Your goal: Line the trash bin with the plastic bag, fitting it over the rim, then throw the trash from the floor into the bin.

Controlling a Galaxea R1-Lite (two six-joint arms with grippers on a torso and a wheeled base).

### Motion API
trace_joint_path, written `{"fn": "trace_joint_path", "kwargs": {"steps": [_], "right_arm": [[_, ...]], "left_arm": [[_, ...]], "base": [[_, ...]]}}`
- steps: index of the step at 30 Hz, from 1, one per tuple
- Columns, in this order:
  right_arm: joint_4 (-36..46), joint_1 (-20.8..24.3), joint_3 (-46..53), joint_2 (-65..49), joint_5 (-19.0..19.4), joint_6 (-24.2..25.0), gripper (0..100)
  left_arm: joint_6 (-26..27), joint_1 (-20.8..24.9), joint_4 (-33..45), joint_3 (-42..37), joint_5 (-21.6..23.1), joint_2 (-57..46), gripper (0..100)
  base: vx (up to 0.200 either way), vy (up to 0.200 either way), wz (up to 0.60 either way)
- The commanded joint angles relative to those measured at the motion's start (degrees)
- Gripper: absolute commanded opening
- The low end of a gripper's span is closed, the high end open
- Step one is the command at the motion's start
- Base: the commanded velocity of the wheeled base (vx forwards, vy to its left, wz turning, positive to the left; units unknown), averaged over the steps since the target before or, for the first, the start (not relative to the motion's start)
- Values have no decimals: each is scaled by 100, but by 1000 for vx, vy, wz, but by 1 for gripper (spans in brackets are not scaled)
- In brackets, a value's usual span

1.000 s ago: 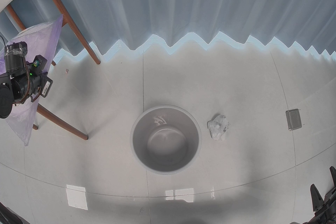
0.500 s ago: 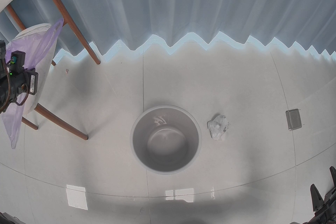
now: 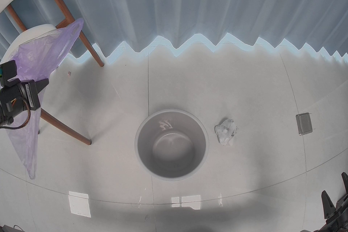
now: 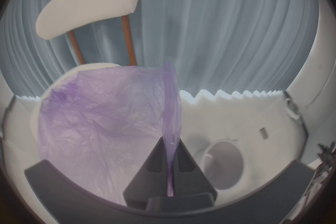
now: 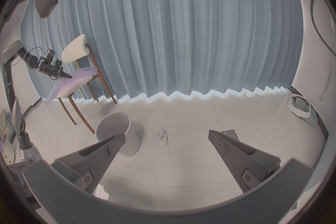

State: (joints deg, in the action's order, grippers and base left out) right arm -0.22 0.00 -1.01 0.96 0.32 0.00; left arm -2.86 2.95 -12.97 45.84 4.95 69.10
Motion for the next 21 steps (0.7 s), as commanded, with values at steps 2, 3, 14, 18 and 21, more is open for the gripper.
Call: {"fn": "trace_joint_path", "kwargs": {"steps": [2,3,14,18,21], "right_arm": [[-13,0,101,-96,3,0,100],[-4,0,101,-96,3,-9,100],[-13,0,101,-96,3,-9,100],[-13,0,101,-96,3,0,100],[-13,0,101,-96,3,0,100]], "left_arm": [[-487,487,-21,-198,428,-256,0],[-566,566,-30,-215,533,-248,0],[-786,1015,-382,-382,2652,-256,0],[-786,1243,-434,-400,3460,-221,0],[-812,1349,-540,-470,4067,-186,0]], "base": [[0,0,0],[0,0,0],[0,0,0],[0,0,0],[0,0,0]]}}
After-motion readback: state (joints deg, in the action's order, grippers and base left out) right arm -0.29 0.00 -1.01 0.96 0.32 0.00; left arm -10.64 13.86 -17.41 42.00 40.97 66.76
